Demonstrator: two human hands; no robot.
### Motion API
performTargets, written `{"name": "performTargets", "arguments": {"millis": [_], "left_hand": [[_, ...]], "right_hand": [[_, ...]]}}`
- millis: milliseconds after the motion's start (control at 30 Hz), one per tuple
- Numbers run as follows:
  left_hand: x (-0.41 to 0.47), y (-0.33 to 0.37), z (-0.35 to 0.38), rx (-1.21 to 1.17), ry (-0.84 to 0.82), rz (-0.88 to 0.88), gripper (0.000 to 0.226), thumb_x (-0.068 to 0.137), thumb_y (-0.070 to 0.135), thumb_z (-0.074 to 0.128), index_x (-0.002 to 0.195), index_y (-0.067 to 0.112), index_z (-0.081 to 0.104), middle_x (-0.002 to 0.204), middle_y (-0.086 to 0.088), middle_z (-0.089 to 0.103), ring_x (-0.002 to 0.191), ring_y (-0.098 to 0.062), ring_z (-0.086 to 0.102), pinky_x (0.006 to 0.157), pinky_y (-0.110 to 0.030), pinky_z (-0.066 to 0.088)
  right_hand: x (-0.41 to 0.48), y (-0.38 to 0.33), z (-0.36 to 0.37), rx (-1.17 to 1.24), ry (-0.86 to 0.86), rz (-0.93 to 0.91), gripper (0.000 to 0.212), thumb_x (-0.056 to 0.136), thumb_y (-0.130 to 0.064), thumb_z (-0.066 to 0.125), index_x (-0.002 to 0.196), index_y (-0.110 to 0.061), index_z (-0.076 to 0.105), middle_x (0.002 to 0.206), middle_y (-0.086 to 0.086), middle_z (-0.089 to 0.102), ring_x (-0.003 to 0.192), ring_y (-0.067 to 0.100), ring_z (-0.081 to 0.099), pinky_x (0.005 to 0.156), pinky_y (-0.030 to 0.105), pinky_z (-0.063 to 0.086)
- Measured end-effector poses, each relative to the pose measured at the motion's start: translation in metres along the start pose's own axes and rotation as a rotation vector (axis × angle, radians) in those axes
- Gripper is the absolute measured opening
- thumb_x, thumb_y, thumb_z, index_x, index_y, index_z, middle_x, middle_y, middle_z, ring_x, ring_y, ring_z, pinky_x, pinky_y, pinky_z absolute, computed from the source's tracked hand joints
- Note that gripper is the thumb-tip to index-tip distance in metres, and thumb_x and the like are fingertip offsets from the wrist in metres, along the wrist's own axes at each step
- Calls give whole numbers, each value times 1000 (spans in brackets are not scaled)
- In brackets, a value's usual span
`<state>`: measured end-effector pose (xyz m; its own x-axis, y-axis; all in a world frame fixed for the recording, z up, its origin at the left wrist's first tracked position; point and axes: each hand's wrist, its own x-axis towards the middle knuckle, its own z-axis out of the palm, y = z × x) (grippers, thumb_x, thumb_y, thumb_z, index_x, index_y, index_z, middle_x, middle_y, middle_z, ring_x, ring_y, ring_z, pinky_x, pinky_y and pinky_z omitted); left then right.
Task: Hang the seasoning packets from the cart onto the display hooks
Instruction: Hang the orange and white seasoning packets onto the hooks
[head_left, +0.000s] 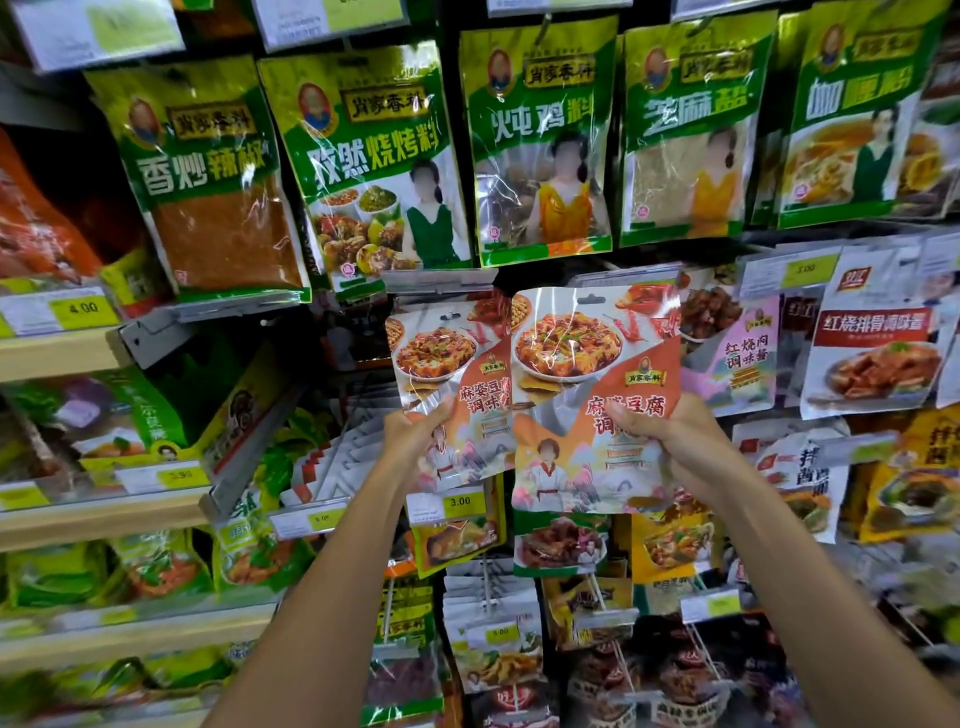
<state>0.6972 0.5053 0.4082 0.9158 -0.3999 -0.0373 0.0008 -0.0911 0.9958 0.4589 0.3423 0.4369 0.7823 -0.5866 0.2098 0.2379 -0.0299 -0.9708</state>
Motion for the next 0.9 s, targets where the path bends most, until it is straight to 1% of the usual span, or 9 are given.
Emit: {"name": "performTargets", "arguments": {"millis": [133, 233, 267, 333, 433, 533, 667, 733, 900], "left_hand": [[-9, 0, 6, 83, 96, 41, 55, 77, 44, 76, 50, 16, 36, 37, 6, 43, 35, -9, 45, 38, -18, 35], [-28, -7, -2, 239, 133, 222, 53, 78, 47, 73, 51, 12, 43, 43, -3, 43, 40, -17, 47, 45, -28, 33], [-35, -11, -6, 325, 161, 288, 52, 79, 47, 71, 56, 5, 50, 49, -11, 49, 48, -26, 52, 47, -33, 35], [-51, -22, -15, 506, 273, 370, 53, 85, 48, 64, 91, -5, 61, 77, -21, 63, 75, -38, 61, 57, -40, 42], [-82, -19, -24, 529, 436, 482, 54, 89, 51, 56, 123, 9, 56, 110, -6, 65, 101, -18, 60, 74, -26, 45], [-106, 12, -17, 92, 41, 416, 56, 80, 59, 56, 116, 17, 62, 100, 15, 67, 86, 11, 61, 64, -6, 45], [-114, 35, -18, -121, -247, 275, 55, 67, 58, 69, 91, 9, 67, 64, 0, 68, 45, -14, 62, 36, -23, 47], [-114, 36, -20, -184, -299, 234, 54, 64, 56, 73, 83, 6, 66, 57, -11, 62, 34, -20, 55, 28, -22, 42], [-107, 28, -11, -133, -197, 215, 46, 63, 53, 76, 82, 12, 66, 49, -2, 54, 29, -18, 47, 29, -18, 31]], "right_hand": [[-3, 3, 1, 1, -18, 6, 47, 57, -34, 82, 97, -15, 67, 95, 4, 76, 92, 21, 72, 80, 33, 56], [-6, 5, 5, 18, -28, 11, 42, 61, -28, 80, 98, -14, 66, 92, 2, 76, 87, 17, 73, 67, 23, 57], [-8, 5, 7, 25, -27, 17, 42, 61, -27, 80, 98, -13, 65, 91, 2, 76, 86, 17, 73, 64, 20, 56], [-10, 6, 11, 27, -26, 33, 43, 61, -27, 80, 99, -13, 66, 92, 3, 76, 85, 18, 73, 64, 21, 57], [-13, 7, 23, 32, -40, 50, 46, 61, -28, 81, 102, -12, 66, 96, 5, 76, 91, 20, 72, 76, 30, 58], [-16, 7, 43, 67, -89, 55, 48, 64, -24, 80, 107, -12, 62, 97, 2, 76, 94, 18, 72, 77, 27, 58], [-19, 3, 68, 75, -157, 81, 39, 65, -23, 79, 100, -16, 64, 97, 3, 76, 94, 17, 71, 78, 25, 58], [-18, 3, 76, 89, -156, 92, 36, 68, -20, 78, 101, -16, 64, 99, 4, 75, 96, 18, 71, 83, 28, 57], [-18, 4, 85, -12, -120, 85, 20, 80, -15, 75, 98, -16, 65, 101, 8, 74, 96, 19, 70, 86, 29, 55]]}}
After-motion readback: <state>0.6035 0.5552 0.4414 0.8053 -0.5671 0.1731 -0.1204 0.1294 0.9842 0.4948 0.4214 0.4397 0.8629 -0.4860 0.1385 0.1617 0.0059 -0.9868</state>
